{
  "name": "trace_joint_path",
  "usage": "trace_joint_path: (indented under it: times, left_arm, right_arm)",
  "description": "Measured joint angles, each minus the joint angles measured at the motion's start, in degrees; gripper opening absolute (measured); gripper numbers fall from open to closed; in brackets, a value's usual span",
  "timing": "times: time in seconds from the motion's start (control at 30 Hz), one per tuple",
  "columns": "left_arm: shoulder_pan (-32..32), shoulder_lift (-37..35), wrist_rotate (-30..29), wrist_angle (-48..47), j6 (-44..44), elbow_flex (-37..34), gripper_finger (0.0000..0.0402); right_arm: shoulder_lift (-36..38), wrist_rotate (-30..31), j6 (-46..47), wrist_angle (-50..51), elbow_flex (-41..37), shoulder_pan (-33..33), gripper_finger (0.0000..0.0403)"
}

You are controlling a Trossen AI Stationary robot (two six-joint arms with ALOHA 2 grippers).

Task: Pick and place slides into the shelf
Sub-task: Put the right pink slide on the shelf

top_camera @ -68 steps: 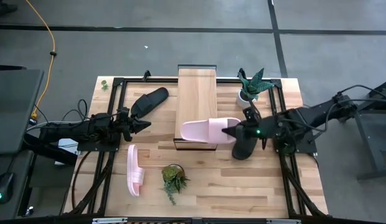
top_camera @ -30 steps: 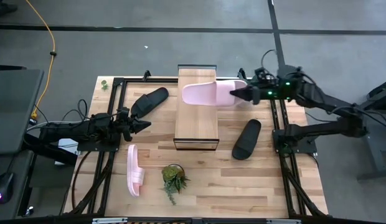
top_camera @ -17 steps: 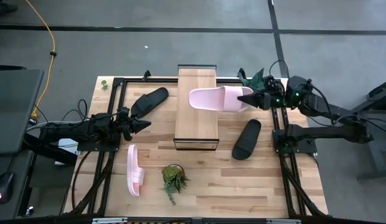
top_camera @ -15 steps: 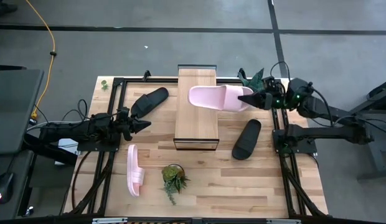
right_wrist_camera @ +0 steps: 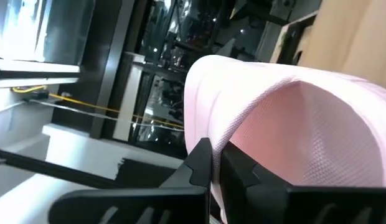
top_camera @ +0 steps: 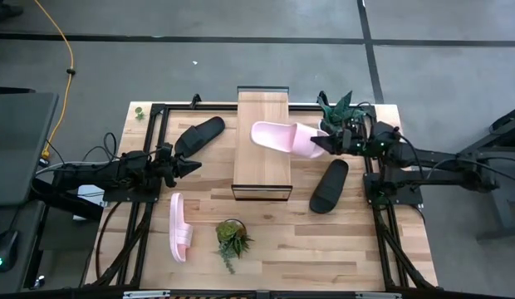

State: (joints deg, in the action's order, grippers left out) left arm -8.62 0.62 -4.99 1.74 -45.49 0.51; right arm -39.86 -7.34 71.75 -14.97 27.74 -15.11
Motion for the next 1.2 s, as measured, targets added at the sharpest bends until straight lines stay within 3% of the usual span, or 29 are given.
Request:
trace_joint_path:
  times: [0.47,1.2]
  left_arm:
    - [0.0,0.0,0.0,0.0,0.1,0.0,0.0001]
    - [0.0,0.0,2.3,-0.3,0.2,0.0,0.0001]
  right_arm:
    - [-7.8,10.8,8.0,-2.6,-0.3,9.8,0.0]
    - [-23.3,6.8,10.7,-13.3,-0.3,11.9,0.0]
